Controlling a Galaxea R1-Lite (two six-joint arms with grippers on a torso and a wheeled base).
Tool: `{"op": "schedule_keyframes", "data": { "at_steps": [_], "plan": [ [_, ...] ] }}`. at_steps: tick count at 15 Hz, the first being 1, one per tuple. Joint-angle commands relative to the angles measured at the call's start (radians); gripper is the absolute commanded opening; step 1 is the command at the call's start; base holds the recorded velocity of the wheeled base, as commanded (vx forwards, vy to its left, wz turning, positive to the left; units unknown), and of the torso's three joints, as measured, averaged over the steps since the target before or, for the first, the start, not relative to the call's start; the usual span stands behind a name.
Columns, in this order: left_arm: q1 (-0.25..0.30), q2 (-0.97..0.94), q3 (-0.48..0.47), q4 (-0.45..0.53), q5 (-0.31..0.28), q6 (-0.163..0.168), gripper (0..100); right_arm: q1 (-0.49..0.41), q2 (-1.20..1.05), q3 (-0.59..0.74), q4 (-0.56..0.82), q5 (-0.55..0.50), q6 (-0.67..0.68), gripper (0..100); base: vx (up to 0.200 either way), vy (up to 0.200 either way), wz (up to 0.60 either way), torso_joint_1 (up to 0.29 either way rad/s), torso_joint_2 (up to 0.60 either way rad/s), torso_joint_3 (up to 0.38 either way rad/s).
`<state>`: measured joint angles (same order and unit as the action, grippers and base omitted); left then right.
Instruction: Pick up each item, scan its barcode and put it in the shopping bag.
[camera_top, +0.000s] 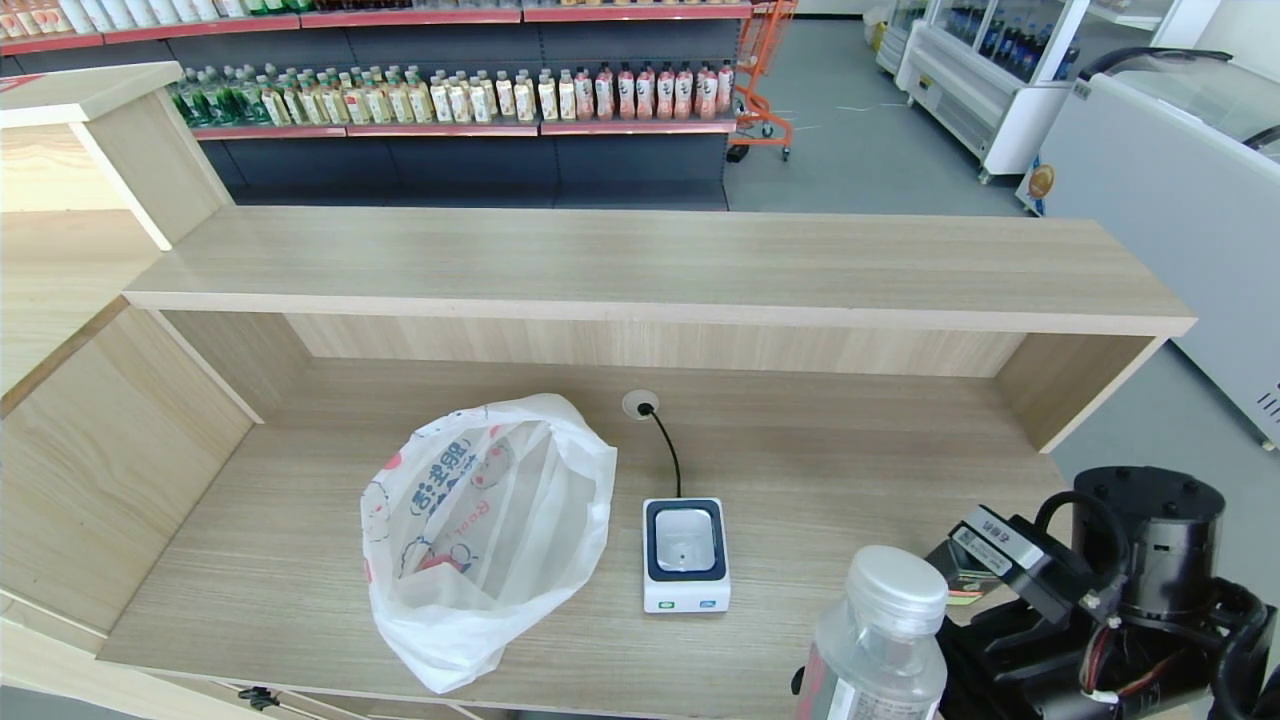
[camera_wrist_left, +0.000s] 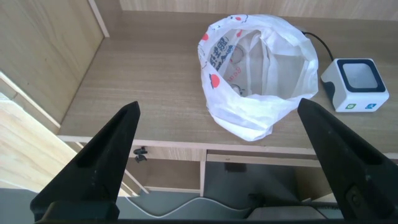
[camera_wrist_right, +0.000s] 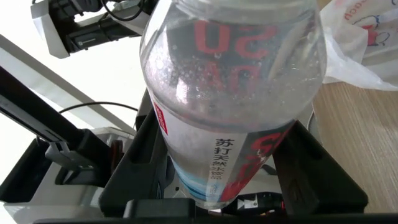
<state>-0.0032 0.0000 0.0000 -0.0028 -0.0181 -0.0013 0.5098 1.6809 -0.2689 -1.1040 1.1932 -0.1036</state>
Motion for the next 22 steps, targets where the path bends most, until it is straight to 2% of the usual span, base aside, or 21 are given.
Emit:
{"op": "schedule_keyframes", "data": {
  "at_steps": [1,11,12,13,14,15,17,19,20,22],
  "plan": [
    [0.000,0.002,0.000,0.000,0.000,0.000,100,0.001,0.008,-0.004,0.000,0.000,-0.001,0,0.000,0.000,0.00,0.000,0.00,0.000],
    [0.000,0.002,0.000,0.000,0.000,0.000,100,-0.005,-0.026,-0.004,0.001,-0.017,-0.007,0,0.000,0.000,0.00,0.000,0.00,0.000],
    [0.000,0.002,0.000,0.000,0.000,0.000,100,-0.031,-0.066,-0.004,0.003,-0.086,-0.005,0,0.000,0.000,0.00,0.000,0.00,0.000],
    [0.000,0.002,0.000,0.000,0.000,0.000,100,-0.071,-0.145,-0.009,0.044,-0.239,-0.002,0,0.000,0.000,0.00,0.000,0.00,0.000],
    [0.000,0.002,0.000,0.000,0.000,0.000,100,-0.086,-0.178,-0.018,0.092,-0.325,-0.008,0,0.000,0.000,0.00,0.000,0.00,0.000],
    [0.000,0.002,0.000,0.000,0.000,0.000,100,-0.134,-0.265,-0.044,0.217,-0.497,-0.005,0,0.000,0.000,0.00,0.000,0.00,0.000],
    [0.000,0.002,0.000,0.000,0.000,0.000,100,-0.214,-0.375,-0.032,0.306,-0.584,-0.038,0,0.000,0.000,0.00,0.000,0.00,0.000],
    [0.000,0.002,0.000,0.000,0.000,0.000,100,-0.247,-0.420,-0.047,0.308,-0.817,-0.222,0,0.000,0.000,0.00,0.000,0.00,0.000],
    [0.000,0.002,0.000,0.000,0.000,0.000,100,-0.247,-0.429,-0.058,0.302,-0.843,-0.283,0,0.000,0.000,0.00,0.000,0.00,0.000],
    [0.000,0.002,0.000,0.000,0.000,0.000,100,-0.240,-0.394,-0.139,0.296,-0.834,-0.492,0,0.000,0.000,0.00,0.000,0.00,0.000]
  ]
}}
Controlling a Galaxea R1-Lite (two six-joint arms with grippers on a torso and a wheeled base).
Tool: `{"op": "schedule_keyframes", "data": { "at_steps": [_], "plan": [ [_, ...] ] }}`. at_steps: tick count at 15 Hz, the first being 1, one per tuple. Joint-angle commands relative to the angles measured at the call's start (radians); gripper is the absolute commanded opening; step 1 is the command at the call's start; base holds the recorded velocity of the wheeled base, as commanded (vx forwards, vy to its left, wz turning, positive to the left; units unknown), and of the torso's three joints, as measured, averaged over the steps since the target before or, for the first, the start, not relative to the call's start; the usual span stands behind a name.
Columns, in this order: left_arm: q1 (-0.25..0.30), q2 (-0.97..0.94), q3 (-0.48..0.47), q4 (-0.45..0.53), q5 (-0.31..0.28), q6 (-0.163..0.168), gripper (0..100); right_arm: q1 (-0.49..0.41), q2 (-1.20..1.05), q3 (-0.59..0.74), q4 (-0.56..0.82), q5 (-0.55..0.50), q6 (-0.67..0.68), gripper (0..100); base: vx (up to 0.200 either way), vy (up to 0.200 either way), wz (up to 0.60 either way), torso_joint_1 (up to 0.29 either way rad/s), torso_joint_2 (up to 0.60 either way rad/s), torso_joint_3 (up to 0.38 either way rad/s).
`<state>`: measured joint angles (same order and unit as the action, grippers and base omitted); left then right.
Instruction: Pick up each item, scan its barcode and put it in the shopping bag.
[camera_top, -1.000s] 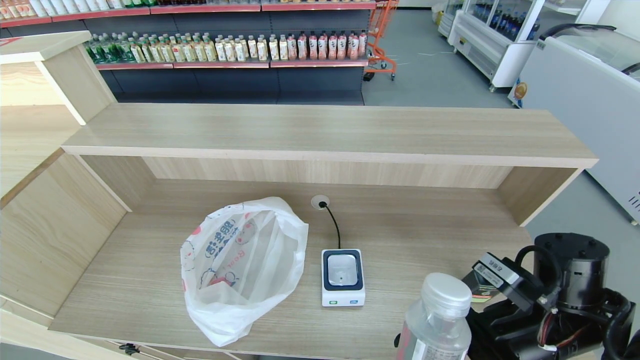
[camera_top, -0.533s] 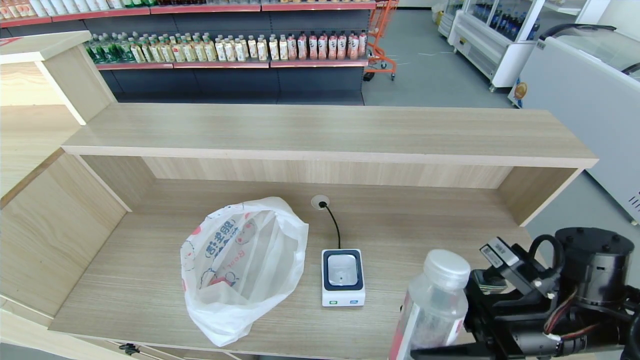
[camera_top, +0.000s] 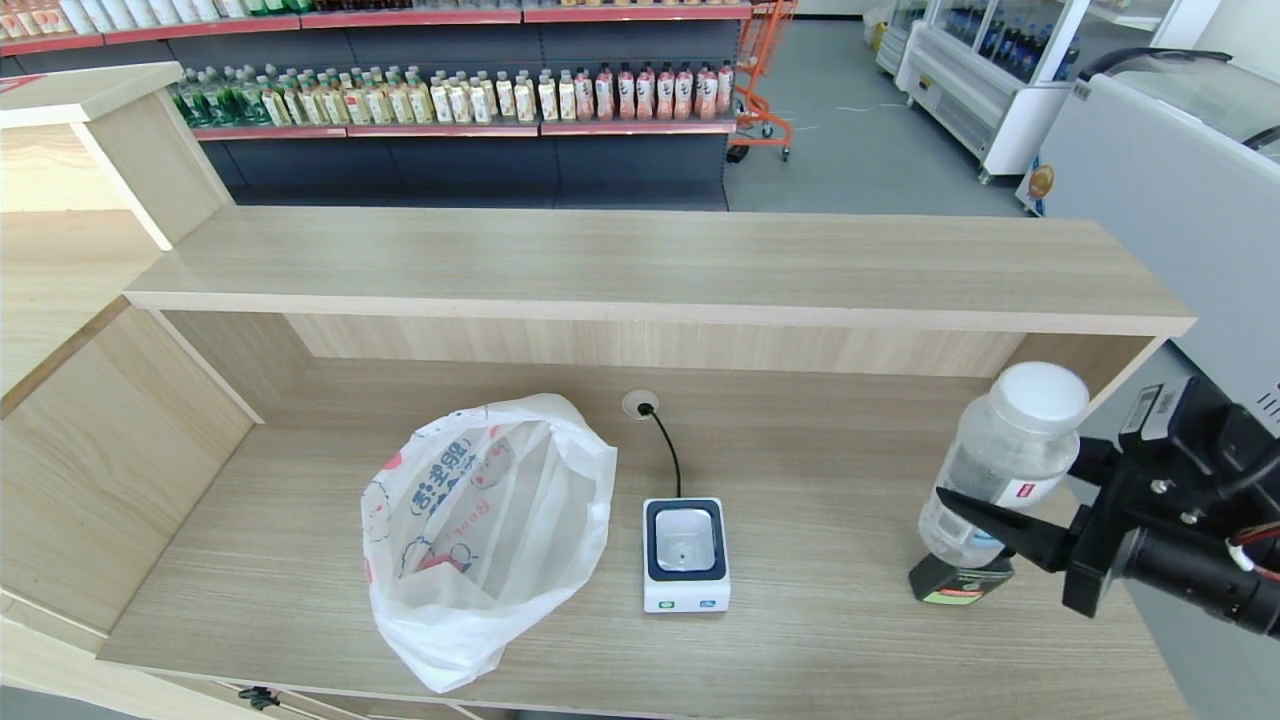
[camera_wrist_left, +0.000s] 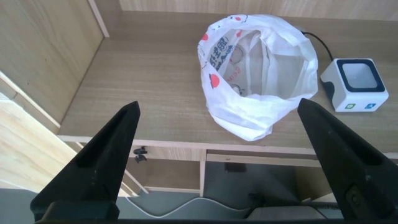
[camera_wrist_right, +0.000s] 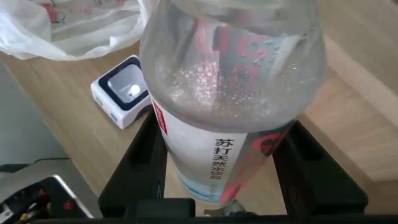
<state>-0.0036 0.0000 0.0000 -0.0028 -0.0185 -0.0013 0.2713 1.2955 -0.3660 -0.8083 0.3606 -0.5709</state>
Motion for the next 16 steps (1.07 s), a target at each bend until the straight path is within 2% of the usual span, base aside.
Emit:
{"op": "schedule_keyframes", "data": {
  "at_steps": [1,2,4,8,11,16],
  "plan": [
    [0.001,0.002,0.000,0.000,0.000,0.000,100,0.013,0.036,-0.073,-0.008,0.044,-0.149,0,0.000,0.000,0.00,0.000,0.00,0.000],
    [0.001,0.002,0.000,0.000,0.000,0.000,100,0.022,0.067,-0.083,-0.022,0.090,-0.244,0,0.000,0.000,0.00,0.000,0.00,0.000],
    [0.001,0.002,0.000,0.000,0.000,0.000,100,0.025,0.117,-0.087,-0.081,0.119,-0.409,0,0.000,0.000,0.00,0.000,0.00,0.000],
    [0.001,0.002,0.000,0.000,0.000,0.000,100,0.105,0.153,-0.077,-0.141,0.110,-0.589,0,0.000,0.000,0.00,0.000,0.00,0.000],
    [0.001,0.002,0.000,0.000,0.000,0.001,100,0.183,0.165,-0.011,-0.152,0.103,-0.647,0,0.000,0.000,0.00,0.000,0.00,0.000],
    [0.001,0.002,0.000,0.000,0.000,0.006,100,0.190,0.188,0.001,-0.155,0.100,-0.715,0,0.000,0.000,0.00,0.000,0.00,0.000]
  ]
}}
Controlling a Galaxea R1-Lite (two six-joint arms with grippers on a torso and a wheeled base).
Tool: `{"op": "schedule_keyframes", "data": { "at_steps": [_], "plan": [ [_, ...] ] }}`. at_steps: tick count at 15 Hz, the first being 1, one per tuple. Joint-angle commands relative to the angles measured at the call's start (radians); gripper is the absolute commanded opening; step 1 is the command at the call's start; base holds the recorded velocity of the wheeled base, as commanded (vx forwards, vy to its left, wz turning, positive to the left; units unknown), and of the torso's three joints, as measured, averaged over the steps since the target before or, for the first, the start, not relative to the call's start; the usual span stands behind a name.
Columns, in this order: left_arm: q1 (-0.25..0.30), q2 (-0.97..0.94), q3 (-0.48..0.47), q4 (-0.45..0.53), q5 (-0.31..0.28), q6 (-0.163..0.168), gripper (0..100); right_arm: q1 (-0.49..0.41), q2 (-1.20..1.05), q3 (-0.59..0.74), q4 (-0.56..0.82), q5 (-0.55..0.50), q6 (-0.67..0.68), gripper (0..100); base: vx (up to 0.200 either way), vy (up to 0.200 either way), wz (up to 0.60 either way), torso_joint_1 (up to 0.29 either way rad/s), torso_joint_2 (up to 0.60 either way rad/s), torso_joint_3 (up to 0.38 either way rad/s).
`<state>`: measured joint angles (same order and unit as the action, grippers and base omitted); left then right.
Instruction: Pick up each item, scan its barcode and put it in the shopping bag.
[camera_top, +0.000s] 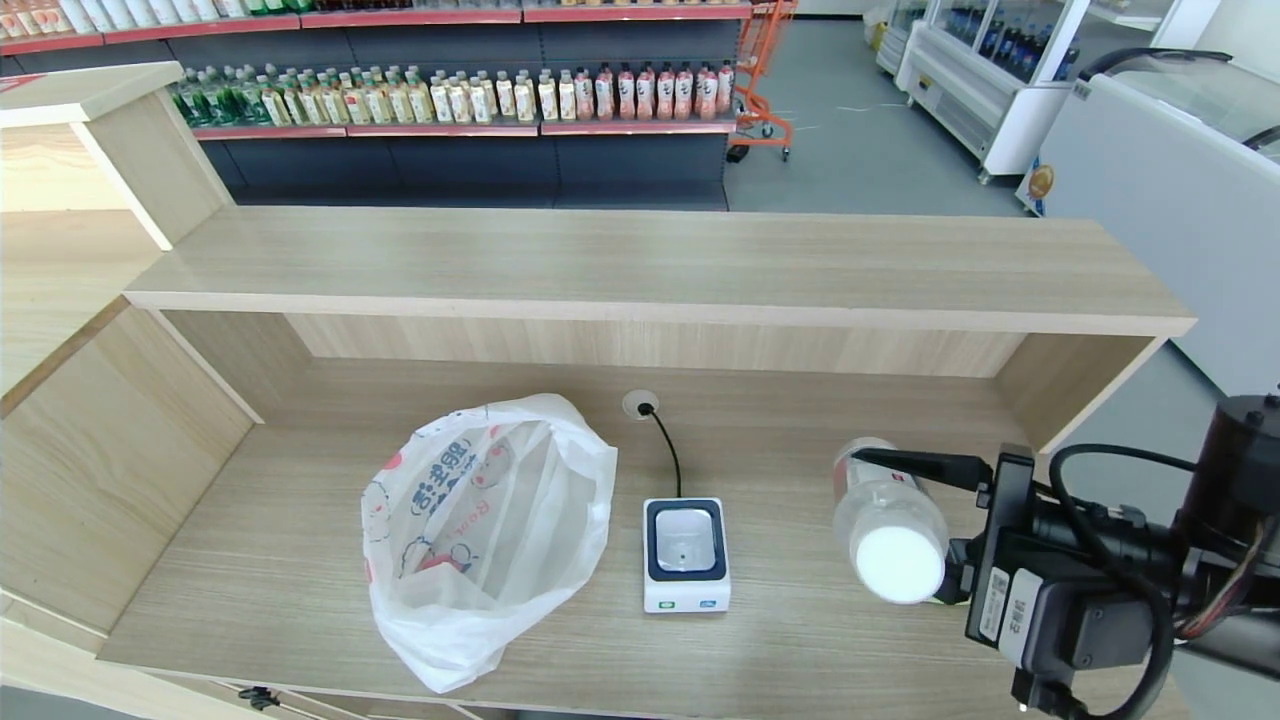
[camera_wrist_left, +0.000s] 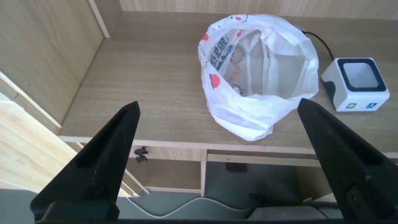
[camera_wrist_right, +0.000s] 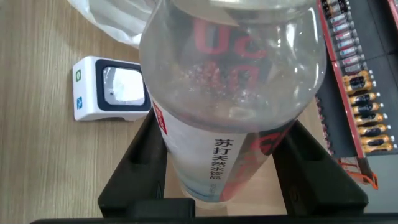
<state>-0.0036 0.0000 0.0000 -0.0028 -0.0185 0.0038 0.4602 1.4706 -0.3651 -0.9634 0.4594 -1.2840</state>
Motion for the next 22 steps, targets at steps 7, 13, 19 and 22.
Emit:
{"op": "schedule_keyframes", "data": {
  "at_steps": [7,13,19,22],
  "plan": [
    [0.001,0.002,0.000,0.000,0.000,-0.004,100,0.005,0.112,0.014,-0.092,0.002,-0.061,0,0.000,0.057,0.00,0.001,0.00,0.001],
    [0.001,0.002,0.000,0.000,0.000,-0.001,100,0.015,0.211,0.064,-0.189,0.005,-0.077,0,0.000,0.167,0.00,0.003,0.01,0.002],
    [0.001,0.002,0.000,0.000,0.000,-0.001,100,0.006,0.373,0.149,-0.417,0.021,-0.080,0,0.000,0.000,0.00,0.000,0.00,0.000],
    [0.001,0.002,0.000,0.000,0.000,-0.002,100,-0.009,0.476,0.187,-0.583,0.038,-0.077,0,0.000,0.000,0.00,0.000,0.00,0.000]
  ]
}}
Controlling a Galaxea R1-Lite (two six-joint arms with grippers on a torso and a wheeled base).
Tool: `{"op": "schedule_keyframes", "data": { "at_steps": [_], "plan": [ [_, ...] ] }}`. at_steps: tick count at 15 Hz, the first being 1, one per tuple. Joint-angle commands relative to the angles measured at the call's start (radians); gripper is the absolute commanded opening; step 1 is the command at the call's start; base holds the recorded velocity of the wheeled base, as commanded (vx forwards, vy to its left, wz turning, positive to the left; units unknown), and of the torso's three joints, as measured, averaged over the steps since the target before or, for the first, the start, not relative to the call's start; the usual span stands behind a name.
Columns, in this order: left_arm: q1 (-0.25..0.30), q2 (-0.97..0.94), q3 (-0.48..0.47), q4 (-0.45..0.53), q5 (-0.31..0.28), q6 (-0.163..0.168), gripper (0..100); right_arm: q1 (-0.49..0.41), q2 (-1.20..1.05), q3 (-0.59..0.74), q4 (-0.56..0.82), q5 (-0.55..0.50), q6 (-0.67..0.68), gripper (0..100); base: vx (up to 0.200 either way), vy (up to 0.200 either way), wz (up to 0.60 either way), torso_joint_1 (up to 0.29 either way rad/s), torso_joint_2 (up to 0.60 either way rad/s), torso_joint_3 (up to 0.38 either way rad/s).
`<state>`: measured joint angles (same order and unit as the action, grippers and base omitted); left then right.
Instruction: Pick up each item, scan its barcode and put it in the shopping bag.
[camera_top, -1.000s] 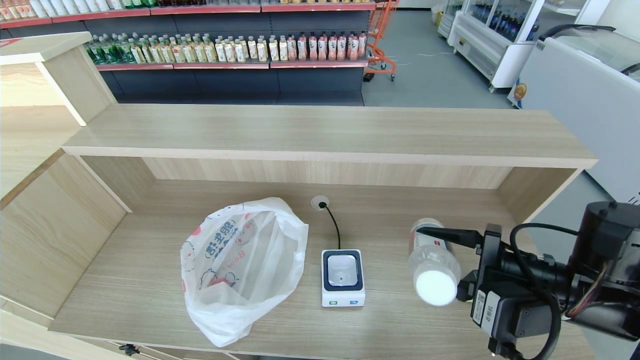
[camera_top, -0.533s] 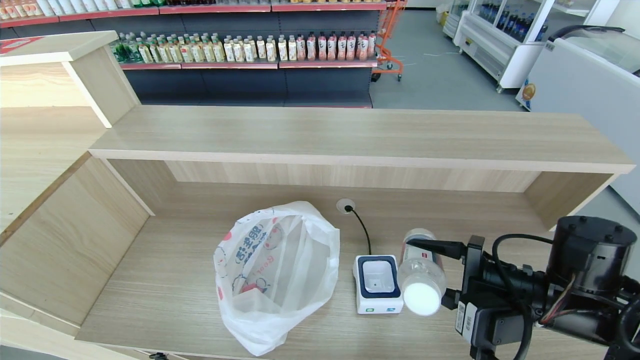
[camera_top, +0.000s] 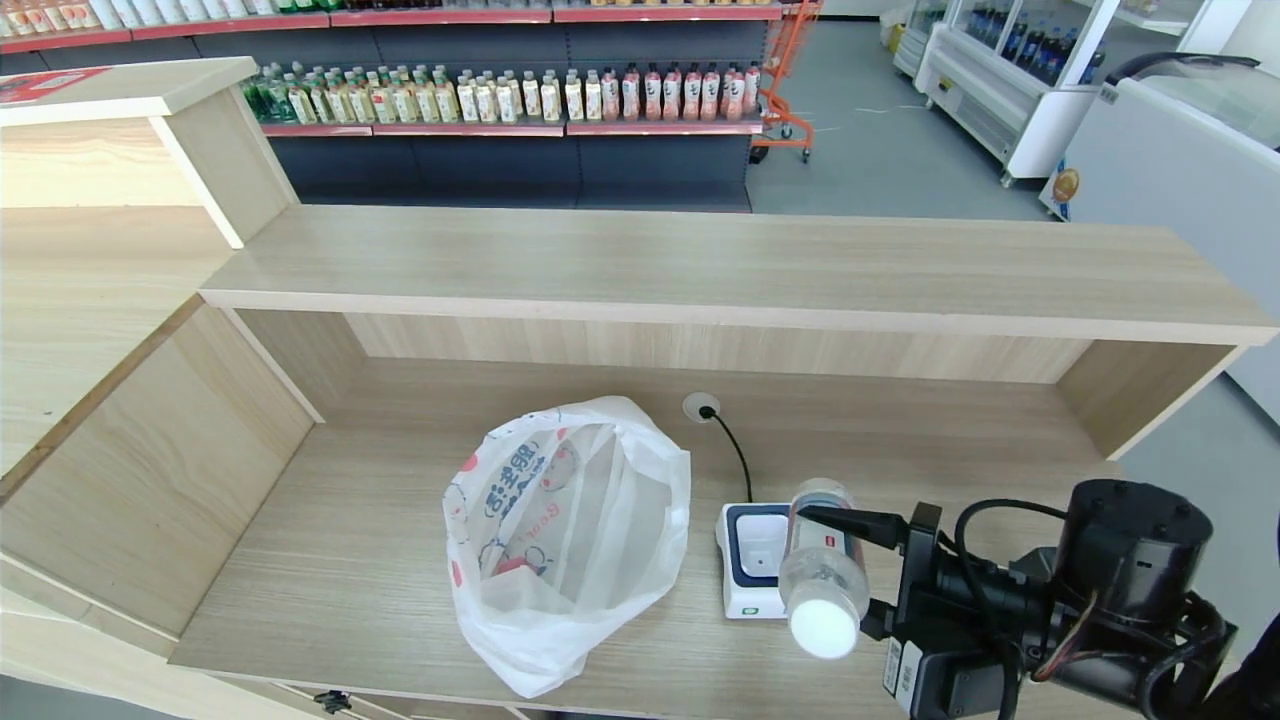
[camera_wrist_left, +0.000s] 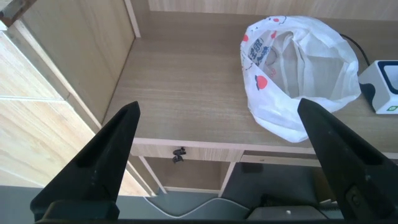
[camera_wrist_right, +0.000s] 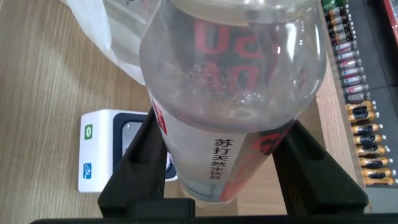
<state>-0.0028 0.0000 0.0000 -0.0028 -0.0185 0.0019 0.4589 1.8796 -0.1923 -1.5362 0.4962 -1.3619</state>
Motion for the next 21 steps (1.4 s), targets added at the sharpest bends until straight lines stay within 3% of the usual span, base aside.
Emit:
{"op": "schedule_keyframes", "data": {
  "at_steps": [1,7,21],
  "plan": [
    [0.000,0.002,0.000,0.000,0.000,0.000,100,-0.017,0.069,0.013,-0.010,0.001,0.000,0,0.000,0.000,0.00,0.000,0.00,0.000],
    [0.000,0.002,0.000,0.000,0.000,0.001,100,-0.055,0.125,-0.015,-0.025,0.015,-0.011,0,0.000,0.000,0.00,0.000,0.00,0.000],
    [0.000,0.002,0.000,0.000,0.000,0.000,100,-0.048,0.283,-0.205,-0.035,0.039,-0.016,0,0.000,0.000,0.00,0.000,0.00,0.000]
  ]
}}
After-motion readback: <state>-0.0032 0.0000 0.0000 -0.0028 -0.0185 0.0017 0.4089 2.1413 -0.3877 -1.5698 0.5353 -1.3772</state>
